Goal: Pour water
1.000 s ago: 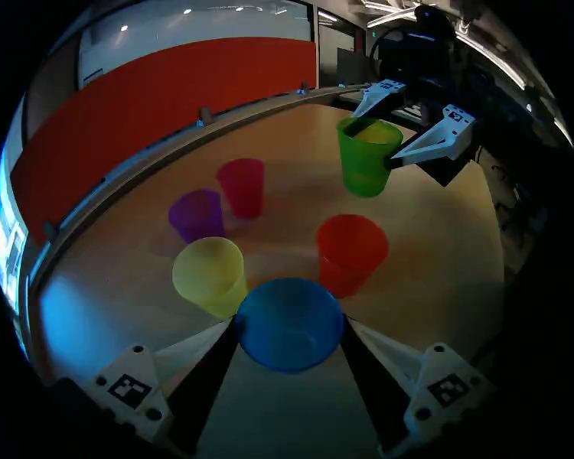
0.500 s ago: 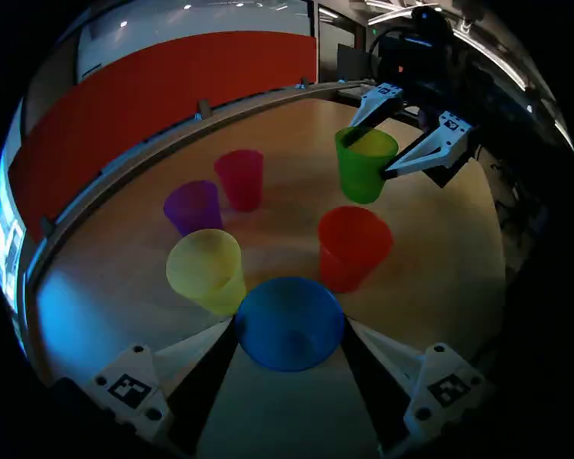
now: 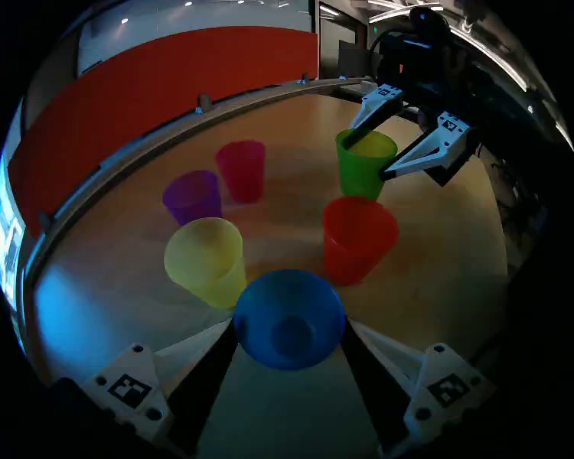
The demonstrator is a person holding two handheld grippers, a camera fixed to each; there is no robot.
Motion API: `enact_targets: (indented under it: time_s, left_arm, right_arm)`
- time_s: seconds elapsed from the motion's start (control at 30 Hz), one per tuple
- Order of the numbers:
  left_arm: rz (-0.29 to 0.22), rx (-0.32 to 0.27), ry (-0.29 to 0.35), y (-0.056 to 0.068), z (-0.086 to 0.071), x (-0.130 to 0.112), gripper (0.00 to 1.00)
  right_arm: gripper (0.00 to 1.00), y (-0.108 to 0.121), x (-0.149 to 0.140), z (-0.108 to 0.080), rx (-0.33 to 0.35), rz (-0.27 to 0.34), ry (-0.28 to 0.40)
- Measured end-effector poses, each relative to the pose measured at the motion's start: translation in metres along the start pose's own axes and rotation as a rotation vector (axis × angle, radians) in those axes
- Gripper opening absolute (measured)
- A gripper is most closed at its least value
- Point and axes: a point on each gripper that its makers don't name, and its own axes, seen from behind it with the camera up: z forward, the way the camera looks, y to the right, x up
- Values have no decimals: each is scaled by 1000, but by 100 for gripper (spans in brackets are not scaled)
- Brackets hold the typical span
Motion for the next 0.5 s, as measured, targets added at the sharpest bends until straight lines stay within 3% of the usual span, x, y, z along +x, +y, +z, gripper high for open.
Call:
enact_targets:
  time_s: [0.5]
  left_arm:
    - [6,9,-35,3,-4,-17,99]
  right_arm:
    - [91,-1,-19,16,13,17,-35]
